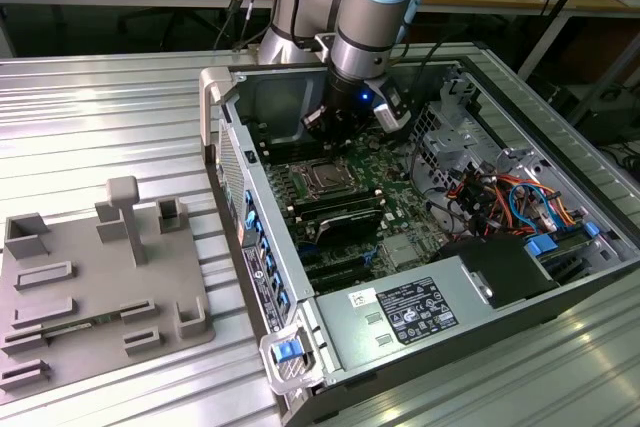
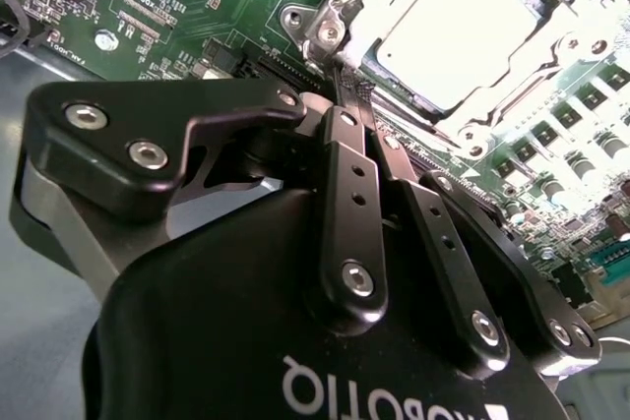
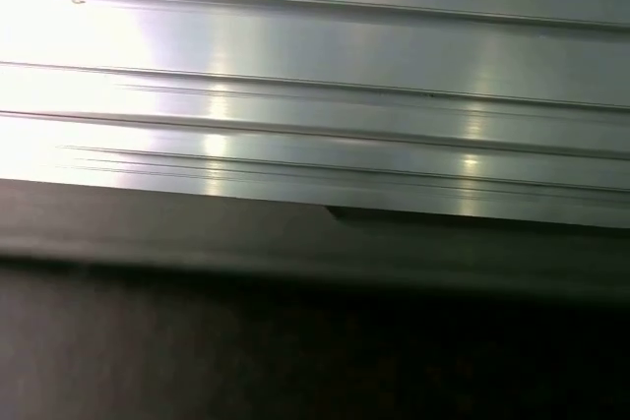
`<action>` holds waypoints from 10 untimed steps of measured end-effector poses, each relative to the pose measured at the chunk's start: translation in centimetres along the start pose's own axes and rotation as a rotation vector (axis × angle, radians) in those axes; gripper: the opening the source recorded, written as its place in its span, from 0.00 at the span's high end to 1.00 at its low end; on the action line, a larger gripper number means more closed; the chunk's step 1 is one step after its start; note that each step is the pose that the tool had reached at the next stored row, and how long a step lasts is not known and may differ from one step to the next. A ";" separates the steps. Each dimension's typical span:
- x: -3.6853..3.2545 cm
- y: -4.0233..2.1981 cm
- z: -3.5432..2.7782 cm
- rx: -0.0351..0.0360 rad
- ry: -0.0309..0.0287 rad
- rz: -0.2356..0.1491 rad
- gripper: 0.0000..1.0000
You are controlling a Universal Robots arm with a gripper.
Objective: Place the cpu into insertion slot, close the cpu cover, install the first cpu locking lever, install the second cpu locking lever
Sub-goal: 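Install the first cpu locking lever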
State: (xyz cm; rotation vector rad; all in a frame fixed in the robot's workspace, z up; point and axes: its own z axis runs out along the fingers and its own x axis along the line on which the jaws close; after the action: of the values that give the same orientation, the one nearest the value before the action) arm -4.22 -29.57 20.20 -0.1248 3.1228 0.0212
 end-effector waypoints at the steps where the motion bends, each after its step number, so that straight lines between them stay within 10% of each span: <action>1: -0.01 0.01 -0.08 -0.0010 -0.0002 0.000 0.89; 10: 0.00 -0.19 -0.78 -0.0029 -0.0002 0.000 0.89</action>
State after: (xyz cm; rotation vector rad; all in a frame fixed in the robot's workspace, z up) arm -4.22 -29.77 20.98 -0.1249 3.1227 0.0258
